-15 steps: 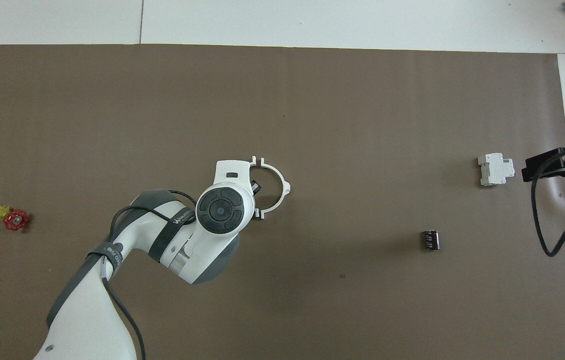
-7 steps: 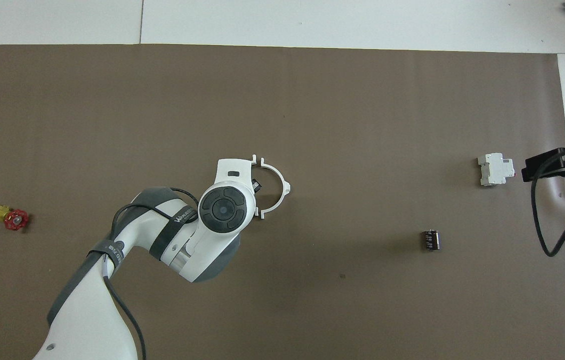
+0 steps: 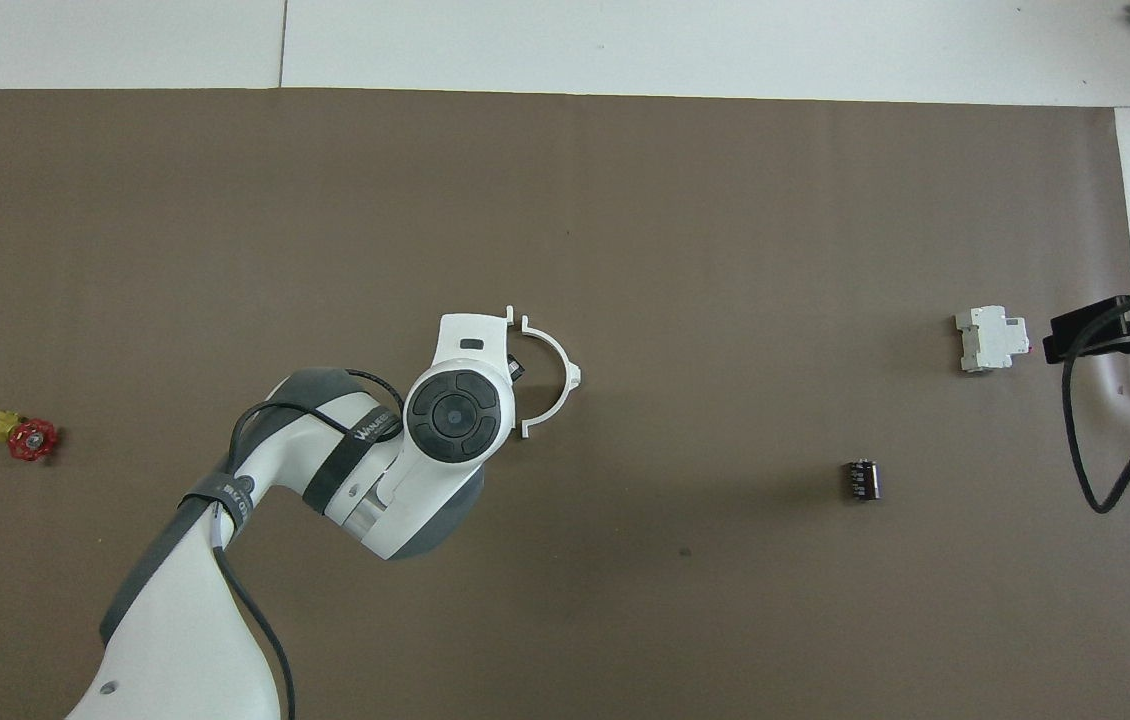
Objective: Assemble drain pipe with both arms
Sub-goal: 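Press the held half-ring against the placed half-ring with the left gripper, then release the joined ring and withdraw the left gripper to its edge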
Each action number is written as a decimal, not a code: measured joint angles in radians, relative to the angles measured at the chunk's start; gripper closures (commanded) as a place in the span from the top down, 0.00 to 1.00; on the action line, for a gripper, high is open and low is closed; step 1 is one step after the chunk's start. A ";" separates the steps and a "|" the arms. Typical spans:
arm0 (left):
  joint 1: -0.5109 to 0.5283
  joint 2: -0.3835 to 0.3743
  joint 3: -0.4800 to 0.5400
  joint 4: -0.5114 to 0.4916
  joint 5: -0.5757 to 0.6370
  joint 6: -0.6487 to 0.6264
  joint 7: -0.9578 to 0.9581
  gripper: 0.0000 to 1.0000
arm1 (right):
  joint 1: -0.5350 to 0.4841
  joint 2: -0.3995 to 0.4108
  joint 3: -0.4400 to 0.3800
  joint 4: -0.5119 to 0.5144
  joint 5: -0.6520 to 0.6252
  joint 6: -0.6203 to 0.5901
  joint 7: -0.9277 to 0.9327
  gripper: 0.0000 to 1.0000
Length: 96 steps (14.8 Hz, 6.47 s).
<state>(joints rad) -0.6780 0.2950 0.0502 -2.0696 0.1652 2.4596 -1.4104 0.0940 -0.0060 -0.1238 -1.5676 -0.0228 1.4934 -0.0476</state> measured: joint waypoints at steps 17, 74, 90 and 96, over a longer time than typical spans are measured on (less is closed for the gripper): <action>0.000 0.005 -0.001 0.000 0.014 0.000 0.000 0.00 | 0.000 0.000 0.000 0.000 0.000 0.000 0.000 1.00; 0.000 -0.021 0.004 0.053 0.053 -0.124 0.027 1.00 | 0.000 0.000 0.000 0.000 0.000 0.000 0.000 1.00; 0.239 -0.230 0.028 0.298 0.051 -0.579 0.466 1.00 | 0.000 0.000 0.000 0.000 0.000 0.000 0.001 1.00; 0.402 -0.363 0.030 0.295 0.006 -0.720 0.850 1.00 | 0.000 0.000 0.000 0.000 0.000 0.000 0.001 1.00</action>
<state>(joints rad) -0.2756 -0.0685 0.0801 -1.7742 0.1717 1.7397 -0.5607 0.0940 -0.0060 -0.1238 -1.5676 -0.0228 1.4934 -0.0467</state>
